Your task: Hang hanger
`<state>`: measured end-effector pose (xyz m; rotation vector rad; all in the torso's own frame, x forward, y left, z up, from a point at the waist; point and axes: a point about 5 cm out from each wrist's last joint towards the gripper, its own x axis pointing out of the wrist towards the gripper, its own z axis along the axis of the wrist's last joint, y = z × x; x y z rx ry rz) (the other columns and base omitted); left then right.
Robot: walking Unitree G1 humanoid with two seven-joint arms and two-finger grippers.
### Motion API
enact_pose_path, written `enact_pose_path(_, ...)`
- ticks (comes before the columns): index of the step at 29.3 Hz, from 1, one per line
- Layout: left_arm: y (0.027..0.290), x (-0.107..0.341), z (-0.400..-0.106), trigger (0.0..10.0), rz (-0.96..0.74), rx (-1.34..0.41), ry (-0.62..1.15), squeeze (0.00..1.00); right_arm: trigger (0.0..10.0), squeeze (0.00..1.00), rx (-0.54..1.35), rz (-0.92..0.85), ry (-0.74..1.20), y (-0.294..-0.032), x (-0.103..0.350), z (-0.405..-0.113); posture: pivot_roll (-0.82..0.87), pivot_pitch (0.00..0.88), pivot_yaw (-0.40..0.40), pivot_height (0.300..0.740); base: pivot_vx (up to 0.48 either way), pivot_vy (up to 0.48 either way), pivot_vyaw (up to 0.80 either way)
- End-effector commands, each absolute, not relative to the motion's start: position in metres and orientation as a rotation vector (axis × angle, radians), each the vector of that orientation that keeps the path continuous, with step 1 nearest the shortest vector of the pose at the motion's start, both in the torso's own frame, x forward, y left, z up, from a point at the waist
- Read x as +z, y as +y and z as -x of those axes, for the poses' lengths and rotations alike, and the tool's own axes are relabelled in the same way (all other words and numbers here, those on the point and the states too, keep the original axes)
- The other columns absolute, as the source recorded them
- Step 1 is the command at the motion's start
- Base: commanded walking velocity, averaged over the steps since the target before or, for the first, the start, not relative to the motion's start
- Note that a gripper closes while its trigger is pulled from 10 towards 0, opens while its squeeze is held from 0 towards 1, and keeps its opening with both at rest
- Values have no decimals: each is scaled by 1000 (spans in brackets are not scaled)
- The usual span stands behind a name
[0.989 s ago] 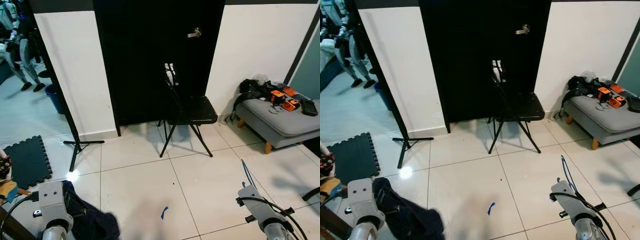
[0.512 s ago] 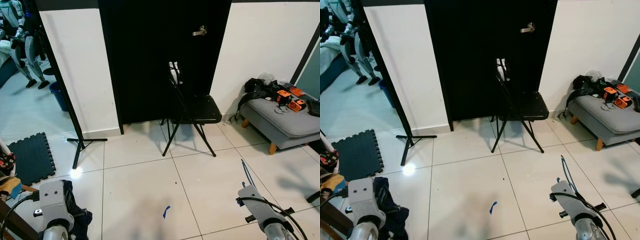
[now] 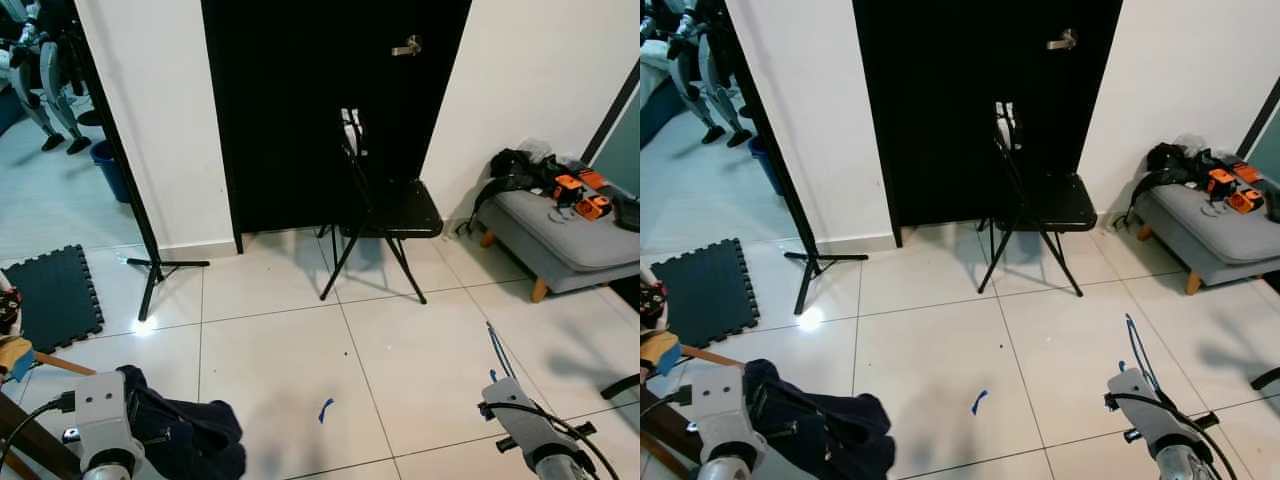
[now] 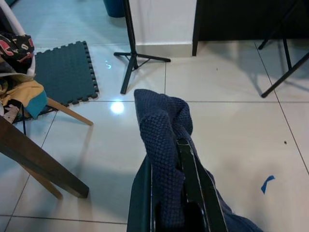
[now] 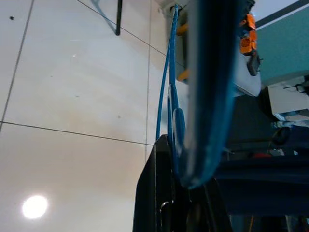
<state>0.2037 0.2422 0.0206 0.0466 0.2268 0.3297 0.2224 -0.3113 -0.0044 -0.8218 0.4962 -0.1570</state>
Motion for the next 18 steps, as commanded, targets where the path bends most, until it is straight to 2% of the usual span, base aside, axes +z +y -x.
enact_pose_path(1, 242, 23, -205, 10000, -52, 318, 224, 0, 10000, 0, -164, 811, 486, -311, -4, -221, -91, 76, 1, 740, 0, 0, 0)
enact_pose_path(18, 249, 25, -205, 10000, -71, 317, 227, 0, 10000, 0, -137, 814, 469, -307, -3, -225, -59, 80, 0, 740, 0, 0, 0)
